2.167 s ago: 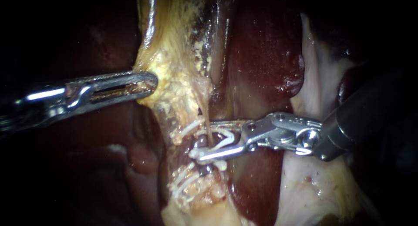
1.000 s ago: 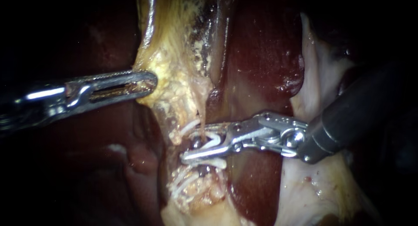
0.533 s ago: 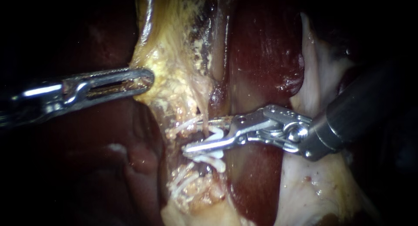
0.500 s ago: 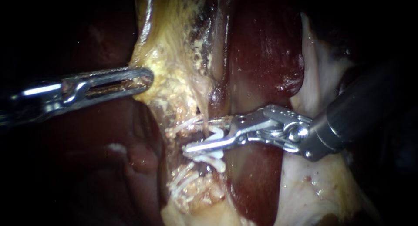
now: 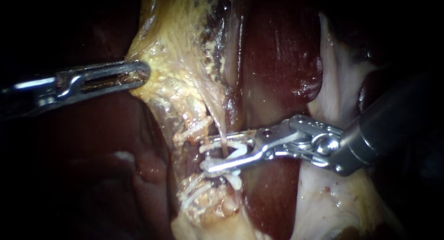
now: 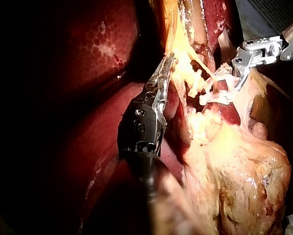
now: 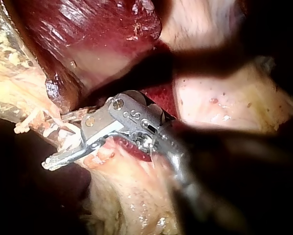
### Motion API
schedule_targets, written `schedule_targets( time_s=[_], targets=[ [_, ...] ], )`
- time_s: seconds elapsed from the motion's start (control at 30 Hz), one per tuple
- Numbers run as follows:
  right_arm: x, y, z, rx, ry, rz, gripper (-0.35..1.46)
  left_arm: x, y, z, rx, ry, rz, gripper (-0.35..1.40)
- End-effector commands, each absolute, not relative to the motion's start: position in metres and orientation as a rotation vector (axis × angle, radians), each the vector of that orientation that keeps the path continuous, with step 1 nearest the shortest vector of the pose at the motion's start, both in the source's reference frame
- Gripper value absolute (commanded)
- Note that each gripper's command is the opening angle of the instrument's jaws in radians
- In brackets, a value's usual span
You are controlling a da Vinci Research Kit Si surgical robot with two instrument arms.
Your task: Clipping third clip right tube
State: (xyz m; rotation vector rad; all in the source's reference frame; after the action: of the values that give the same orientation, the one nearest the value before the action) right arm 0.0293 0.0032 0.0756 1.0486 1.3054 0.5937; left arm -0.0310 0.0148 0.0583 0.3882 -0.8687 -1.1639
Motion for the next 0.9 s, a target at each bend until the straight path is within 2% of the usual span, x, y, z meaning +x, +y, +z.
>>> schedule_targets(
  time_s=[0.03,0.27,0.8,0.9],
  targets=[
    [0.0293,0.0031,0.0756,1.059,1.308,0.594,0.47,-0.0310,0.0147,0.0582,0.388,-0.868,-1.165,-0.35],
    [0.0304,0.0035,0.0753,1.109,1.338,0.638,0.46,-0.0313,0.0146,0.0583,0.384,-0.868,-1.167,-0.35],
    [0.0313,0.0051,0.0752,1.088,1.342,0.725,0.31,-0.0318,0.0144,0.0580,0.383,-0.867,-1.170,-0.35],
    [0.0311,0.0055,0.0750,1.089,1.343,0.738,0.22,-0.0318,0.0143,0.0580,0.383,-0.867,-1.171,-0.35]
  ],
)
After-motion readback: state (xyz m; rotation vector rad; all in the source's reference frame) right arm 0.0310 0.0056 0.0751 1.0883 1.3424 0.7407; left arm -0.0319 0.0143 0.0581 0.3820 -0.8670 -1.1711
